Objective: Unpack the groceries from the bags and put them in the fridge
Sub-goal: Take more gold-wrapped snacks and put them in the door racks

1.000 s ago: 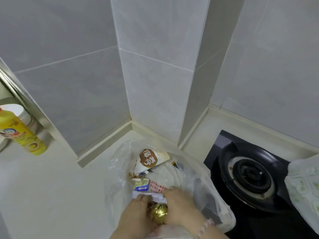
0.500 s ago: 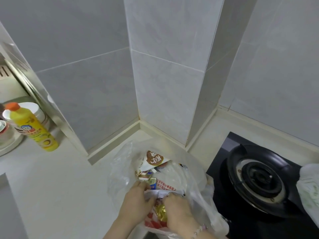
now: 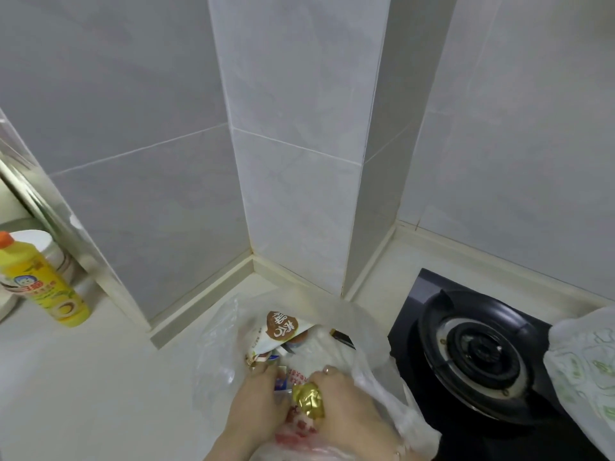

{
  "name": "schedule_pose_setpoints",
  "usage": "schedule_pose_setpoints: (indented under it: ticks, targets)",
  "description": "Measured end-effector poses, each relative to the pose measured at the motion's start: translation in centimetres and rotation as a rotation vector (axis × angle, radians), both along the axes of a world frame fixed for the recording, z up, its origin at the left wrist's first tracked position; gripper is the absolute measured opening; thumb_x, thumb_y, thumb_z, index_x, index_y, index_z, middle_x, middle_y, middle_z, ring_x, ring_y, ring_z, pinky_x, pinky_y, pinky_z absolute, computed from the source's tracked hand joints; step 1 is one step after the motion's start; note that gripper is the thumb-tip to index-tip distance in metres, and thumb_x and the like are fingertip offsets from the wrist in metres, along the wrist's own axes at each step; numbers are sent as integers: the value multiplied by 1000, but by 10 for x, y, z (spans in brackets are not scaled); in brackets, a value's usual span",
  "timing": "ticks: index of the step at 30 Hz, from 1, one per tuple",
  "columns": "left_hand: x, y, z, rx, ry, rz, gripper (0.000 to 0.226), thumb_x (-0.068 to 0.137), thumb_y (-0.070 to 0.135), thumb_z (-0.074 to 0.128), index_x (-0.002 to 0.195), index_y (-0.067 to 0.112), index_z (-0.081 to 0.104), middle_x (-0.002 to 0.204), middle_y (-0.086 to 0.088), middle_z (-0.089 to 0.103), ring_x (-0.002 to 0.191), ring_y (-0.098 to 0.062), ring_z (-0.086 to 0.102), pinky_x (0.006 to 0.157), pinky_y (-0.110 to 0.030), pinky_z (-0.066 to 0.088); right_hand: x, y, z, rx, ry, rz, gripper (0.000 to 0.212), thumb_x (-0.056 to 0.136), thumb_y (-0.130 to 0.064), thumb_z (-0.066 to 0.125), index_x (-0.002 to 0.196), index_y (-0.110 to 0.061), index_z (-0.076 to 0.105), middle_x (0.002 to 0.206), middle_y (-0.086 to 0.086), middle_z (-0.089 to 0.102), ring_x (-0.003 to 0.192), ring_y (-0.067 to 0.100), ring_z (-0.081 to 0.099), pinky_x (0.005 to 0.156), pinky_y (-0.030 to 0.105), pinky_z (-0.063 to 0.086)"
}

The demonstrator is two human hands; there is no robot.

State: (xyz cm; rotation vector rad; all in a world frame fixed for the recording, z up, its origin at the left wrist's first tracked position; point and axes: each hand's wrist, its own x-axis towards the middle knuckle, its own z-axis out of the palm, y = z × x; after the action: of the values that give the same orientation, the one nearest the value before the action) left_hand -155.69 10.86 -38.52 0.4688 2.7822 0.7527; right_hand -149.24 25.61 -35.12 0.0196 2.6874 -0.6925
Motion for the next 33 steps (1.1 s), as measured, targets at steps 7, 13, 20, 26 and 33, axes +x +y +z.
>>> schedule_pose_setpoints:
  ticks: [7, 13, 20, 26, 33]
  targets:
    - [-3, 18, -4, -250, 19, -232, 37, 83, 26, 53, 120, 23, 53, 124, 3, 50, 120, -17, 43, 95, -27, 42, -18, 9, 18, -257, 262, -244, 38, 80, -6, 57, 116, -16, 53, 97, -9, 39, 75, 6, 45, 58, 10, 37]
    - [2, 39, -2, -491, -26, -334, 40, 89, 24, 52, 127, 14, 50, 132, -7, 49, 124, -24, 44, 99, -32, 38, -10, 6, 23, -297, 304, -251, 44, 79, -19, 65, 121, -25, 53, 103, -12, 40, 88, 2, 48, 73, 3, 38]
    - [11, 40, 2, -529, 31, -258, 45, 92, 15, 44, 136, 13, 39, 139, -8, 43, 127, -24, 44, 100, -35, 36, -5, 9, 27, -206, 301, -253, 45, 79, -27, 65, 121, -37, 51, 115, -13, 46, 104, 7, 50, 88, 19, 45]
    - [12, 22, 10, -225, 432, -212, 52, 19, 23, 90, 66, 23, 68, 61, 8, 60, 51, -9, 61, 47, -20, 49, -16, 3, 35, -285, 423, -236, 41, 74, -16, 68, 112, -28, 60, 105, -13, 53, 95, 4, 52, 80, 6, 39]
    - [11, 0, 29, 150, 410, 61, 38, 67, 6, 75, 92, 28, 56, 82, 12, 59, 67, -11, 59, 54, -21, 40, -29, -13, 73, -340, 578, -209, 44, 77, -20, 73, 117, -29, 59, 101, -20, 46, 91, -2, 44, 72, -1, 35]
